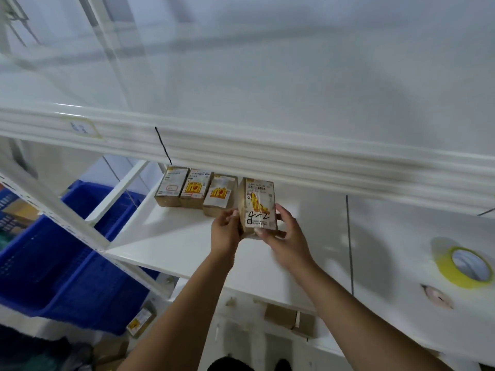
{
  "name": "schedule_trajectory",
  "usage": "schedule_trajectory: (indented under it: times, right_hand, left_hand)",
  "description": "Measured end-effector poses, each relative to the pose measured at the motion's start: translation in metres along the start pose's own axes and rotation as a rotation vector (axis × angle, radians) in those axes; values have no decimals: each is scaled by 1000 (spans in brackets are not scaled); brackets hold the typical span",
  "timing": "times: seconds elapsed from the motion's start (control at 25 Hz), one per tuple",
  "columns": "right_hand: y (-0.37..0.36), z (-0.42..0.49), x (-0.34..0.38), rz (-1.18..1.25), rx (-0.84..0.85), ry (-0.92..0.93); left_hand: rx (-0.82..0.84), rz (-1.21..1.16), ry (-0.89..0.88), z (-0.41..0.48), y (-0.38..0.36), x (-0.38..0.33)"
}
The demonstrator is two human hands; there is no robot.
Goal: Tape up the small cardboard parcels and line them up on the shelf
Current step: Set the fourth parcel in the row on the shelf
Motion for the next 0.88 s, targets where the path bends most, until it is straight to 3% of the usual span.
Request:
schedule_trajectory:
  times: [0.16, 0.32, 0.48, 0.56, 0.76, 0.88]
  right_hand:
    - [-34, 38, -11, -21, -121, -61]
    - [-64, 62, -18, -122, -213, -93]
    - [-79, 77, -29, -272, -267, -117]
    - [-85, 81, -37, -288, -260, -147]
    - [-92, 85, -43, -291, -260, -190]
    - [-94, 88, -46, -247, -229, -173]
  left_hand:
    - [10, 235, -20, 33, 7, -7]
    - [60, 75, 124, 53, 11, -4]
    - [67, 195, 199, 73, 10, 11]
    - [82, 94, 249, 78, 10, 20]
    - [-98, 56, 368, 86, 12, 29]
    - [-79, -98, 350, 90, 7, 34]
Point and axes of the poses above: each hand's wrist, its own z-axis towards the middle knuckle, its own y-axis out of the back of the hand, x = y × z, the point moved 1 cm from there along z, towards the middle knuckle, and after that the axes turned 9 degrees about y, right-handed, at the moved point
